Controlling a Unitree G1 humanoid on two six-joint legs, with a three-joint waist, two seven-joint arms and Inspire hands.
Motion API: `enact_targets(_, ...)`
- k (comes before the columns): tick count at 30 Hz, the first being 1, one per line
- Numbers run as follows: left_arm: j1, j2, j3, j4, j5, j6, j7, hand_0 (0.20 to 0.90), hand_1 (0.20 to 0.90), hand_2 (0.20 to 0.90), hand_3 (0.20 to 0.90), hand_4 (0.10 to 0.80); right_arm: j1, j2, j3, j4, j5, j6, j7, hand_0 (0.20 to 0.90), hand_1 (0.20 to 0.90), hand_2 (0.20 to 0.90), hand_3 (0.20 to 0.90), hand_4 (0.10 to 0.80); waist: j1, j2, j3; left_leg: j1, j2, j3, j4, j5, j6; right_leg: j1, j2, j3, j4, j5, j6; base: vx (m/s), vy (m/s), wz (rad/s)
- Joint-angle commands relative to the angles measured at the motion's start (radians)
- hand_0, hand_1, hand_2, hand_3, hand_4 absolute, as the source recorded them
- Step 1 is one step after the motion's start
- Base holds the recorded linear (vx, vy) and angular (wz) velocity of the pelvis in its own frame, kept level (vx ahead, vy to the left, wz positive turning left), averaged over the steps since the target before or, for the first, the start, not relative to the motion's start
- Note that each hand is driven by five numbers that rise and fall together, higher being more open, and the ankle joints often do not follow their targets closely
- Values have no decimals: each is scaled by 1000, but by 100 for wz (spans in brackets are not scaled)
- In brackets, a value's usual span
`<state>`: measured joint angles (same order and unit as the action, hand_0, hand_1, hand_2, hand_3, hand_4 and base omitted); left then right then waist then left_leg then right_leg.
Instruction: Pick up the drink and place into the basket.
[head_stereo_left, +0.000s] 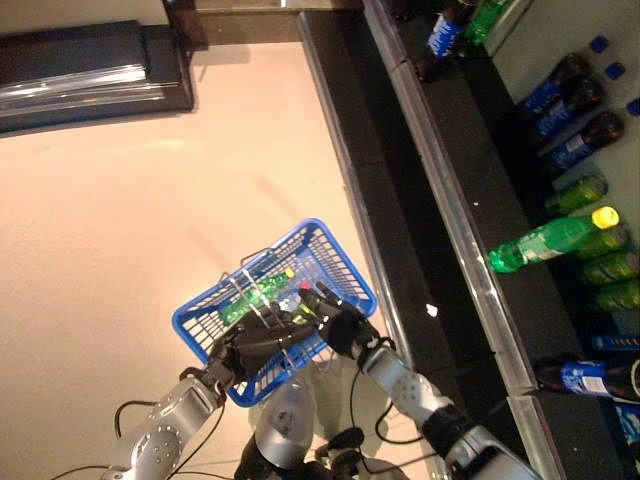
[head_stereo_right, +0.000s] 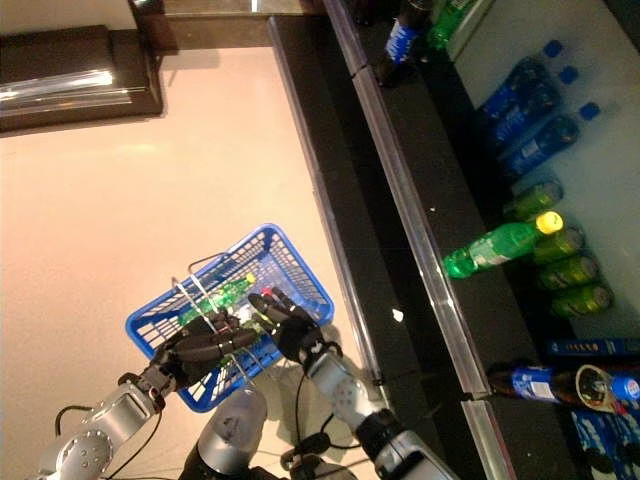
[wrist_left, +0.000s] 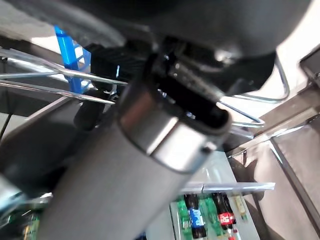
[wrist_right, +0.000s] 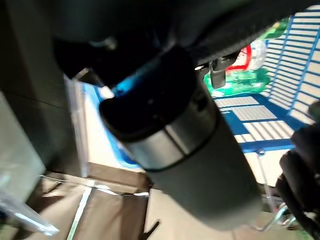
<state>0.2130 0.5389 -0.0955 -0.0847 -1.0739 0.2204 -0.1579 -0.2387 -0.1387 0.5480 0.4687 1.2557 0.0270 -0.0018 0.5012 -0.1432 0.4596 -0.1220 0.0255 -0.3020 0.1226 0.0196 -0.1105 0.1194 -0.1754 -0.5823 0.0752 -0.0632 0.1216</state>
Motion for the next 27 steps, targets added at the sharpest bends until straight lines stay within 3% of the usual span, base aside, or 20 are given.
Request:
enact_targets(1,-8,-79,23,-296,6,-251,-223,300,300,300,200,100,78,-30,12,-141,-47,-42,125,900,900,900,900,800,-55,28,-154,36,13,114,-54,18,49,-38,23,101,20,60,4,-33,-32,-14)
enact_targets(7,44,-107,30,-203,43,-329,-145,300,300,300,200,100,210,-82,-19,-249,-66,-9,227,900,900,900,900,800,-109,20,-208,79,25,156,-90,17,46,-22,33,150,-27,78,18,-34,-16,-26)
enact_targets(11,63,-126,27,-63,87,-406,-40,300,300,300,200,100,281,-99,-29,-308,-105,17,321,900,900,900,900,800,-162,27,-254,113,36,204,-129,21,44,-16,27,193,-68,98,30,-71,0,-29)
enact_targets(16,73,-185,38,143,88,-447,36,300,300,300,200,100,348,-119,-54,-297,-193,70,433,900,900,900,900,800,-224,40,-297,145,51,275,-167,27,40,-13,15,236,-104,114,42,-82,17,-26)
enact_targets(20,61,-240,59,385,76,-455,106,300,300,300,200,100,403,-143,-120,-188,-303,78,464,900,900,900,900,800,-288,55,-334,175,67,354,-192,28,33,-13,-1,266,-127,128,53,-73,19,-30)
enact_targets(27,-43,-344,161,818,-31,-418,146,300,300,300,200,100,394,-119,-209,191,-593,10,400,900,900,900,900,800,-355,82,-373,207,77,415,-210,17,28,-2,-16,286,-149,137,62,-25,16,-22)
